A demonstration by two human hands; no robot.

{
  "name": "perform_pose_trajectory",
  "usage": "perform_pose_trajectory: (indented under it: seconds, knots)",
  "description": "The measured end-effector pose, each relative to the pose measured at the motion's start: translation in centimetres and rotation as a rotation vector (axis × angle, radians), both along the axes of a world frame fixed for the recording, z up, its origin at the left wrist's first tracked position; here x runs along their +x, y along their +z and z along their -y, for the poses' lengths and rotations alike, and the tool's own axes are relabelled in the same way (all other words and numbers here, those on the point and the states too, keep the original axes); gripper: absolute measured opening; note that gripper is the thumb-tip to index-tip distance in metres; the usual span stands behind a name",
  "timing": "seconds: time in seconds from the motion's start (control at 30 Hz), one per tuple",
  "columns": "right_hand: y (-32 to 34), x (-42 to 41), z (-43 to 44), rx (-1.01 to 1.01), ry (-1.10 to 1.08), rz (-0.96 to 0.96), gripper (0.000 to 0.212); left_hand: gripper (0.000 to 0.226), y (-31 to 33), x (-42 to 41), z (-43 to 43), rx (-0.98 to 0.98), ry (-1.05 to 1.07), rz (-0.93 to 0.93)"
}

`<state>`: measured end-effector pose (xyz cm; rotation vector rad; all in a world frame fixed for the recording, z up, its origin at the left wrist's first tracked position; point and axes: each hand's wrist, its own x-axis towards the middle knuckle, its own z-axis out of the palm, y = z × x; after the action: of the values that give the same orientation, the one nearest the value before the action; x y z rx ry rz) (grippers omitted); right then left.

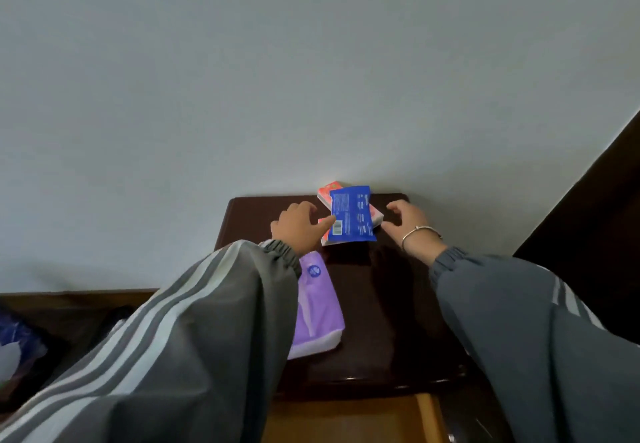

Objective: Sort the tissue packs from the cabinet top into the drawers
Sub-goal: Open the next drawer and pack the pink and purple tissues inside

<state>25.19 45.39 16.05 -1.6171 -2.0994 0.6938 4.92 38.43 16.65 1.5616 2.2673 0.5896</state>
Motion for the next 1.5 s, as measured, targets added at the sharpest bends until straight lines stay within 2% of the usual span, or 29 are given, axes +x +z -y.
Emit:
perform_pose_trajectory:
  seconds: [0.13,0.23,0.27,0.37,0.4,0.47,0.53,0.6,0.7,0.77,0.83,0.93,0.97,1.03,1.1,1.17,1.23,1.33,1.5]
  knots:
    - [-2.4,-1.4,-3.7,-0.074,0.001,0.054,0.052,0.081,-2.1,1.1,-5.2,-0.203,0.065,0.174]
    - [-3.6,-1.9,-5.5,-0.116,-0.018,0.07,0.054,0.074,-3.4,1.6,-7.0,-0.23,0.072,0.2]
    - [-3.9,-2.0,-5.9,-0.131,-0.021,0.059,0.054,0.066,-3.8,1.6,-7.4,-0.192,0.096,0.289]
    - [-4.4,-2.2,-6.8,-0.168,-0.021,0.034,0.052,0.039,-4.3,1.5,-7.9,-0.053,0.23,0.873]
    - [-4.5,-2.1,-7.0,-0.167,-0.034,0.027,0.05,0.031,-4.0,1.4,-7.8,0.007,0.255,0.999]
    - [-4.4,-1.9,-7.4,-0.142,-0.082,0.009,0.045,0.023,-2.8,0.9,-7.6,0.143,0.265,1.064]
    - [-4.1,-2.0,-7.6,-0.124,-0.125,-0.026,0.041,0.027,-1.1,-0.4,-7.4,0.27,0.3,1.1]
    - [-3.4,-2.4,-7.5,-0.139,-0.112,-0.067,0.049,0.033,0.3,-2.6,-6.8,0.358,0.343,1.151]
    - [-2.1,-3.9,-7.1,-0.163,-0.034,-0.025,0.066,0.027,1.0,-6.2,-5.1,0.392,0.407,1.159]
    - [-1.3,-5.3,-6.9,-0.213,-0.032,0.082,0.069,0.023,0.7,-8.0,-3.6,0.378,0.458,1.177]
    - [-0.7,-6.5,-6.5,-0.263,-0.092,0.216,0.052,0.018,-0.3,-9.5,-2.0,0.329,0.51,1.205]
    - [-0.7,-7.0,-6.2,-0.384,-0.22,0.189,0.015,0.019,-2.3,-11.4,0.0,0.27,0.574,1.229]
    - [-0.6,-6.8,-6.2,-0.402,-0.215,0.215,0.013,0.019,-2.9,-11.8,0.6,0.264,0.586,1.224]
    - [-0.7,-6.0,-6.6,-0.381,-0.166,0.296,0.034,0.015,-4.3,-12.3,1.7,0.254,0.587,1.151]
    - [-0.2,-4.7,-6.9,-0.448,-0.084,0.125,0.048,0.017,-5.7,-12.5,2.5,0.239,0.566,1.017]
    - [0.6,-3.9,-6.5,-0.532,0.08,-0.092,0.048,0.025,-7.0,-12.7,2.9,0.235,0.529,0.906]
    - [1.2,-4.4,-5.8,-0.522,0.243,-0.088,0.051,0.034,-7.6,-12.9,2.7,0.236,0.501,0.793]
    - [1.1,-7.0,-5.0,-0.386,0.439,0.111,0.06,0.032,-8.1,-12.8,2.5,0.265,0.487,0.682]
    - [0.9,-9.9,-4.8,-0.311,0.555,0.493,0.053,0.027,-8.6,-12.6,2.6,0.297,0.454,0.643]
